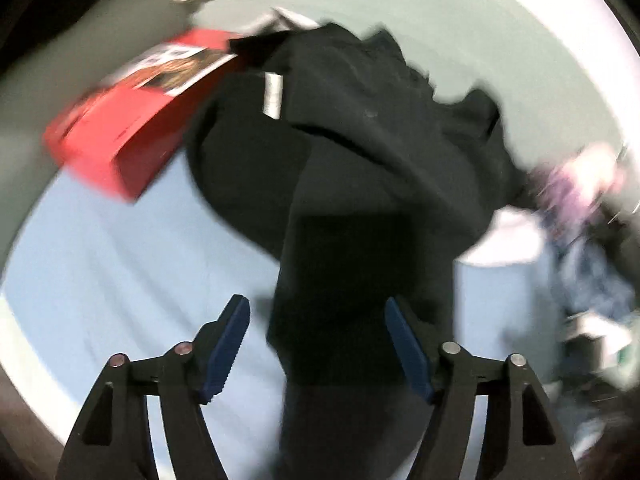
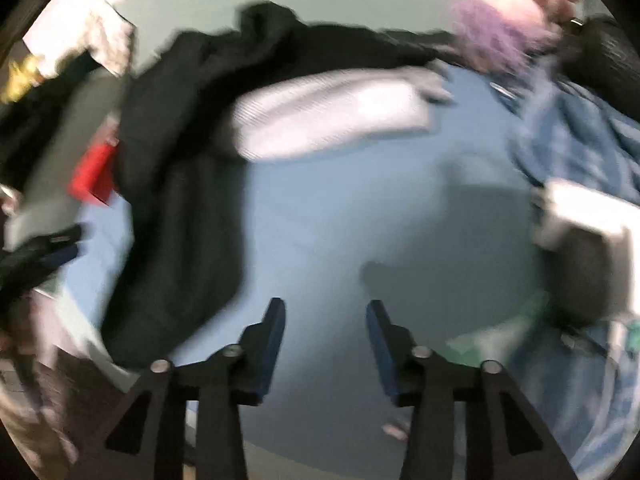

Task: Fold clothes

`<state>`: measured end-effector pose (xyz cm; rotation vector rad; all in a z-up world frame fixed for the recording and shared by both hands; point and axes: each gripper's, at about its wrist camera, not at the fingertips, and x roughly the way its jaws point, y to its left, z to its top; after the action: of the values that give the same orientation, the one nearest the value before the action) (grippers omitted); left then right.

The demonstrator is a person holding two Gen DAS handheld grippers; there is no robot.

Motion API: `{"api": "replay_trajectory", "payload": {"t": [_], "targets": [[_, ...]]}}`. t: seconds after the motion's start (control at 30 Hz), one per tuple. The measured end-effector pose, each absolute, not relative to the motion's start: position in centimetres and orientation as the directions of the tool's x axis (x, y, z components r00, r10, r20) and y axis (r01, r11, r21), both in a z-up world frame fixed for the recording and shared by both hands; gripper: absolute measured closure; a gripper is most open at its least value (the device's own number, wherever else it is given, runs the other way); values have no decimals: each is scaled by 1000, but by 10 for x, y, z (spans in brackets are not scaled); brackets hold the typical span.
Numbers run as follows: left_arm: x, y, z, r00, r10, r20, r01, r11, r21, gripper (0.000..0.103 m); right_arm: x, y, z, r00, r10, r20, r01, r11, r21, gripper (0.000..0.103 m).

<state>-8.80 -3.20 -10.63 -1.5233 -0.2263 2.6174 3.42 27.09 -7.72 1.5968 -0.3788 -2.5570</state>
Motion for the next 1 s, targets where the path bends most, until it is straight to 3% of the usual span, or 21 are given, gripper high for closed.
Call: {"api": "replay_trajectory", "payload": {"t": [0.07, 0.1, 0.13, 0.17, 0.23, 0.33, 0.37, 0.4, 0.47, 0.6, 0.67, 0.7, 0.73, 0.8, 0.87, 0.9, 0.93, 0.97, 1.0], "targets": [[-106, -16, -136, -431, 156, -889, -35, -987, -156, 32, 12, 256, -63, -491, -255, -833, -15, -953, 301, 35], [-108, -13, -149, -412, 172, -895, -27, -984, -176, 44, -3, 248, -55, -515, -262, -816, -4, -951, 308, 28], [-105, -12, -157, -412, 164, -896, -16, -985, -172, 78, -19, 241, -49, -531, -266, -805, 6, -951, 310, 25], [-102, -12, -165, -413, 155, -898, -6, -986, -168, 90, -34, 234, -44, -543, -269, -796, 16, -951, 310, 20], [-89, -22, -158, -396, 238, -887, -17, -967, -253, 99, -69, 219, -42, -548, -250, -798, 24, -959, 284, 17], [-65, -32, -143, -356, 361, -862, -59, -929, -365, 100, -126, 196, -59, -523, -184, -832, 28, -980, 199, 18], [-54, -33, -135, -332, 400, -854, -92, -915, -393, 102, -139, 190, -65, -515, -158, -843, 23, -985, 170, 33], [-42, -30, -133, -294, 425, -856, -128, -905, -405, 103, -148, 187, -74, -500, -164, -850, 17, -984, 180, 70], [-20, -25, -135, -214, 453, -866, -184, -889, -420, 103, -154, 180, -88, -473, -208, -856, 31, -975, 220, 97], [-2, -39, -132, -177, 481, -858, -168, -874, -455, 103, -101, 161, -96, -436, -277, -856, 208, -957, 204, 100], [-14, -59, -116, -244, 477, -844, -104, -878, -466, 101, -55, 163, -110, -362, -314, -878, 275, -936, 221, 101], [-22, -63, -108, -285, 418, -863, -78, -907, -414, 92, -30, 166, -121, -305, -348, -887, 296, -919, 259, 103], [-30, -63, -100, -323, 339, -884, -53, -939, -340, 64, -7, 167, -138, -218, -369, -903, 302, -906, 297, 103], [-53, -54, -95, -380, 256, -889, -38, -964, -262, 22, 38, 166, -172, -39, -383, -923, 296, -887, 356, 103], [-68, -39, -104, -372, 295, -880, -62, -954, -294, 22, 66, 170, -183, 8, -394, -919, 293, -878, 379, 102], [-76, -30, -112, -353, 324, -878, -75, -945, -318, 24, 68, 178, -176, -22, -399, -917, 276, -884, 378, 92], [-82, -22, -121, -336, 329, -883, -75, -943, -323, 40, 64, 188, -163, -80, -404, -911, 248, -893, 374, 83], [-87, -10, -135, -308, 296, -904, -89, -955, -282, 64, 57, 199, -147, -144, -407, -902, 218, -902, 373, 56], [-80, -1, -148, -269, 278, -922, -116, -960, -256, 101, 48, 210, -131, -212, -406, -889, 194, -909, 369, 44]]}}
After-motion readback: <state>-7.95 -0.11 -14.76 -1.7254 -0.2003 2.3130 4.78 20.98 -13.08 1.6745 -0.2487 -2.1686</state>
